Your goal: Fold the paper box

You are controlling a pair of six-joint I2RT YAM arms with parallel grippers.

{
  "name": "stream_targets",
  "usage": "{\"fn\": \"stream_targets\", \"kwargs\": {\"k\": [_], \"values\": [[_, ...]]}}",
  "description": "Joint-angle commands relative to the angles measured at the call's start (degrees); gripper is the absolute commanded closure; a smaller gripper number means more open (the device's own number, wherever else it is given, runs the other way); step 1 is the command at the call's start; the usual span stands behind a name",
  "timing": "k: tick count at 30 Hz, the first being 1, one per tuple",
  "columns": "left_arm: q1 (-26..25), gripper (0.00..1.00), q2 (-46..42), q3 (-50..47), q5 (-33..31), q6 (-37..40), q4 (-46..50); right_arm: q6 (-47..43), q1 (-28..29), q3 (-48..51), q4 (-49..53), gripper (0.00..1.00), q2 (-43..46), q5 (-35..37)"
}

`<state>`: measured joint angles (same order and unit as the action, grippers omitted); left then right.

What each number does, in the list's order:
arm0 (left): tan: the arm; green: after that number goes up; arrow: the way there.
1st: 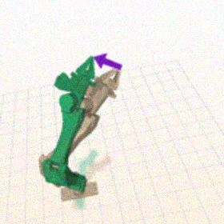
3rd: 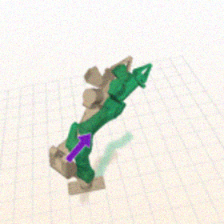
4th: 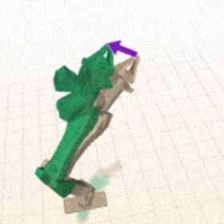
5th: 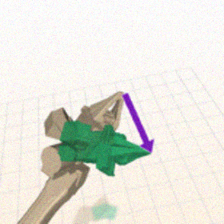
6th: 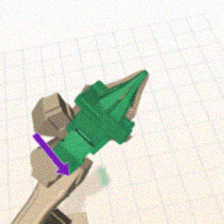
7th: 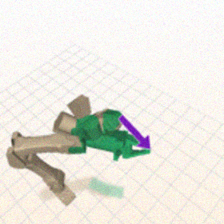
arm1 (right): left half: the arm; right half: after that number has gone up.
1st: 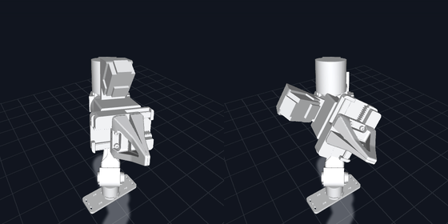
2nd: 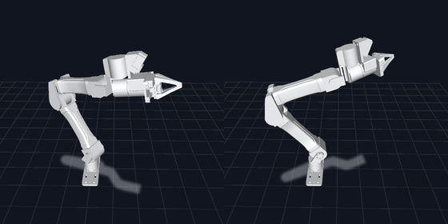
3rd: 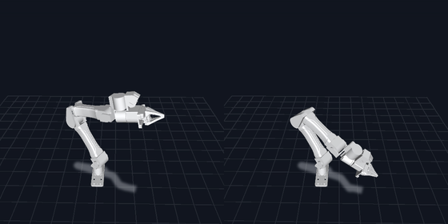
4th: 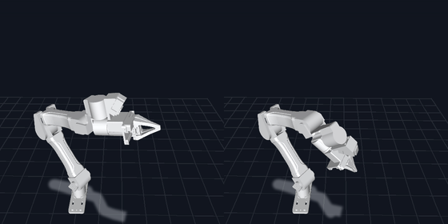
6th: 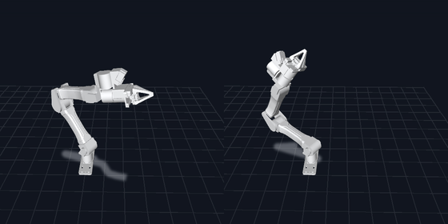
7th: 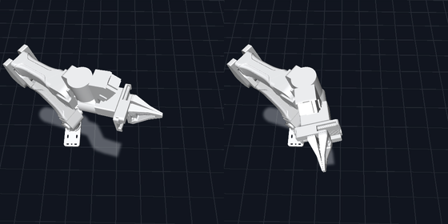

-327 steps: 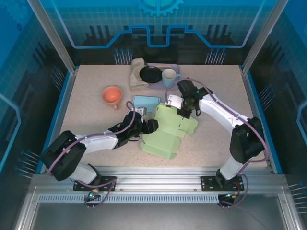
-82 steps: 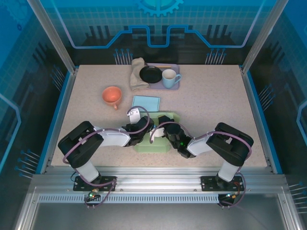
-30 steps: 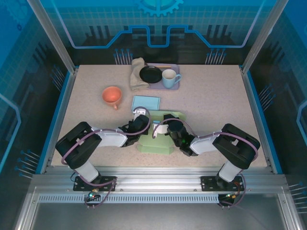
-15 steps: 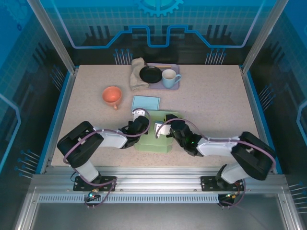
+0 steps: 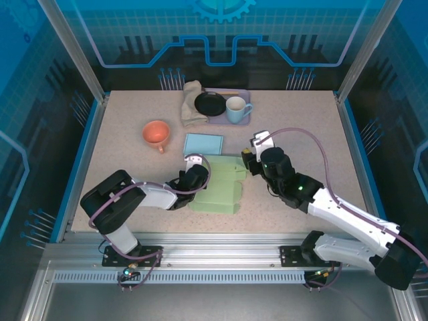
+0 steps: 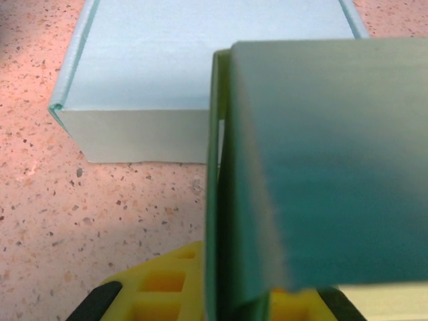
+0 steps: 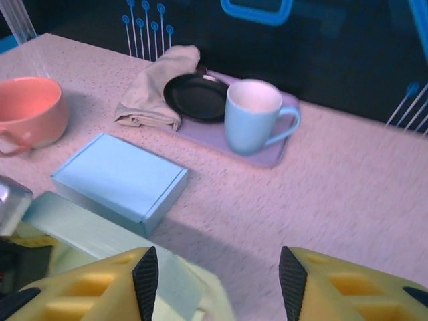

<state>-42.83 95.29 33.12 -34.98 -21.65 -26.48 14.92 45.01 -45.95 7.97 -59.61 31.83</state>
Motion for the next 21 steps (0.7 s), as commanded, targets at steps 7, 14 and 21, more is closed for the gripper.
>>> {"fn": "stream_targets", "kwargs": {"k": [7,14,21], "values": [[-4.1,0.87,-1.5,-1.2,-3.7,-2.8,1.0,25.5,-2.8,-1.4,3.5,0.42,-9.1,-16.5],[-5.0,0.87,-1.0,-1.7,-5.4,-3.1,0.5,32.7,-5.1,2.1,-0.6,0.41,-10.8,-19.4],[-5.5,0.87,-1.1,-2.2,-5.4,-3.8,-0.2,36.8,-5.0,1.8,-4.2,0.41,-17.1,-24.1]]}}
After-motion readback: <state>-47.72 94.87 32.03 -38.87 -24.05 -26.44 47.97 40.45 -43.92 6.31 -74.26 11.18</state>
